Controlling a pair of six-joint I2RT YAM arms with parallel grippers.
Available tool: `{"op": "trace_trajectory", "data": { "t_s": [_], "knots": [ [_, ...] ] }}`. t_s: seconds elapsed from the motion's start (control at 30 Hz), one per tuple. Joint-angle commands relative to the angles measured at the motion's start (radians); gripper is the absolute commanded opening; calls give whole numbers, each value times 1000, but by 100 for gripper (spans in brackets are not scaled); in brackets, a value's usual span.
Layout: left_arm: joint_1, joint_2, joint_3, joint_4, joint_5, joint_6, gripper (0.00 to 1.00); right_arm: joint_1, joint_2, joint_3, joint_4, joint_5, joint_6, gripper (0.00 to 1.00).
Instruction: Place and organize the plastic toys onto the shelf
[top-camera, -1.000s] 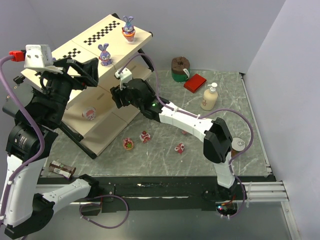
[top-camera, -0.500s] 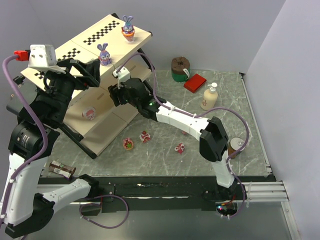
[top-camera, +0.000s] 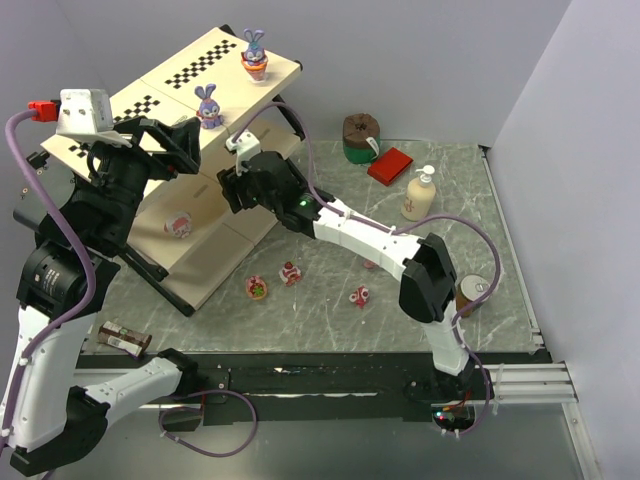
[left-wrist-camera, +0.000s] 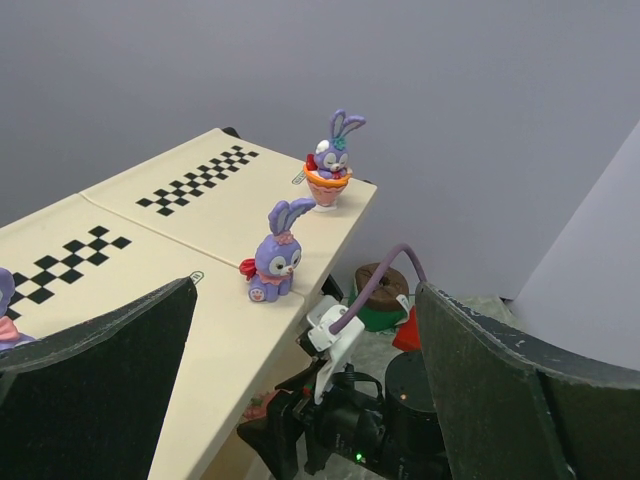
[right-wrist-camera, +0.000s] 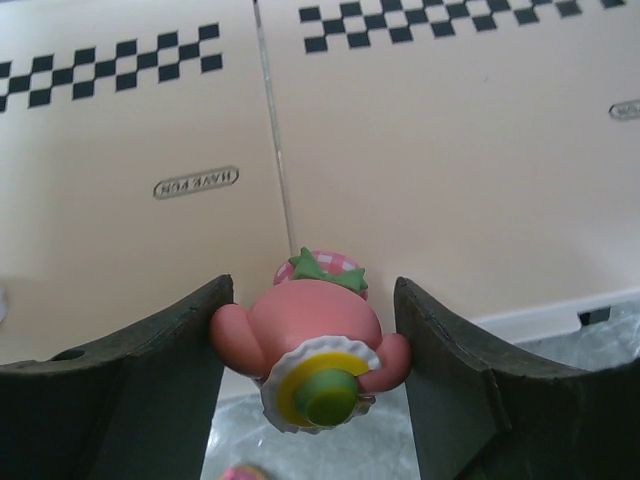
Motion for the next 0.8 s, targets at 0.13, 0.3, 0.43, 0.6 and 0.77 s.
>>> {"op": "trace_trajectory", "data": {
  "t_s": [0.13, 0.3, 0.43, 0.6, 0.77],
  "knots": [
    [-3, 7, 7, 7, 3, -3, 96, -1, -115, 28, -161, -31, 66, 49],
    [-3, 18, 13, 7, 6, -3, 97, -6, -187, 17, -303, -46, 92, 47],
    [-3, 19, 17, 9, 14, -5, 96, -45, -243, -32, -449, -58, 168, 47],
    [-3, 19, 11, 10, 21, -14, 97, -150, -310, -256, -534, -105, 187, 48],
    [-3, 22, 5, 10, 30, -22, 97, -202, -338, -521, -470, -105, 136, 48]
  ]
}}
